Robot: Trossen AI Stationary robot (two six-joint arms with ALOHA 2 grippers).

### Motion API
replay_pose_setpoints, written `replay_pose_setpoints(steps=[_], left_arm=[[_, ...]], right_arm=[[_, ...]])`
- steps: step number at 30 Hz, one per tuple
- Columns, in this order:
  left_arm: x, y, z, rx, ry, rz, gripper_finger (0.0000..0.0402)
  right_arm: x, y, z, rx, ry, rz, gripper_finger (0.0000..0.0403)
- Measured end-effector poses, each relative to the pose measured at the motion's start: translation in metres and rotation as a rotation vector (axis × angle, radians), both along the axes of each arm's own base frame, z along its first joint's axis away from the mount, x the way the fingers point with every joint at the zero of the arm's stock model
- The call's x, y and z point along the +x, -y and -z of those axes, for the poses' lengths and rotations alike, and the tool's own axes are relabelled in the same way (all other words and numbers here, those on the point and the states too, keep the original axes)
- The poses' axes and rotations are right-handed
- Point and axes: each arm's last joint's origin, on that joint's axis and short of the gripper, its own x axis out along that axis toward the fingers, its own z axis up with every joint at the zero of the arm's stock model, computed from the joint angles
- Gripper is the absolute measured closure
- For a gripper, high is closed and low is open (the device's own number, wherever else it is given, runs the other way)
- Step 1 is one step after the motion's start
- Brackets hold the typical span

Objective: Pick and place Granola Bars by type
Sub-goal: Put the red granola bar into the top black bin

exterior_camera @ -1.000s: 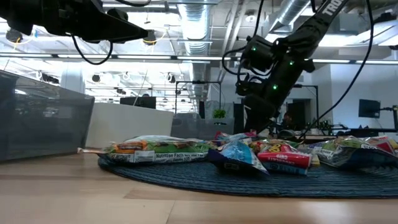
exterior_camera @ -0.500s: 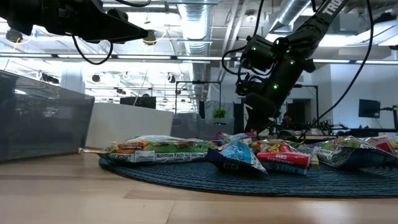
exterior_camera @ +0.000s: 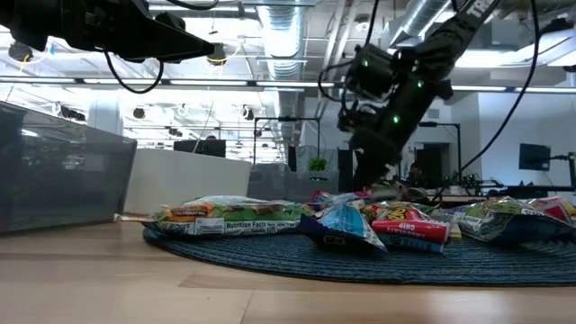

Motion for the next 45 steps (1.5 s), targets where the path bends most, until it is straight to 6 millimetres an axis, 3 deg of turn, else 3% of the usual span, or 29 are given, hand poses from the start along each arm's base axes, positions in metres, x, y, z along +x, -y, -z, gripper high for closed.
replay_pose_setpoints(steps=[9,15,21,26,33,41,45], left_arm=[[0.000,0.000,0.000,0.000,-0.003,-0.001,0.0228],[0.000,0.000,0.000,0.002,0.003,-0.014,0.0228],[0.000,-0.001,0.000,0.003,0.002,-0.017,0.0228],[0.000,-0.001,0.000,0.004,0.002,-0.024,0.0228],[0.000,-0.001,0.000,0.007,0.001,-0.036,0.0228],[0.000,-0.001,0.001,0.010,-0.009,-0.041,0.0228],[0.000,-0.002,0.003,0.002,-0.027,-0.044,0.0228]], right_arm=[[0.013,-0.014,-0.058,-0.152,0.162,-0.144,0.0399],[0.024,0.008,-0.088,-0.392,0.282,-0.195,0.0401],[0.022,0.039,-0.098,-0.561,0.327,-0.309,0.0400],[0.024,0.063,-0.087,-0.543,0.381,-0.364,0.0400],[0.042,0.097,-0.052,-0.437,0.330,-0.143,0.0401],[0.069,0.115,-0.035,-0.415,0.299,-0.099,0.0399],[0.073,0.119,-0.035,-0.391,0.266,-0.093,0.0393]])
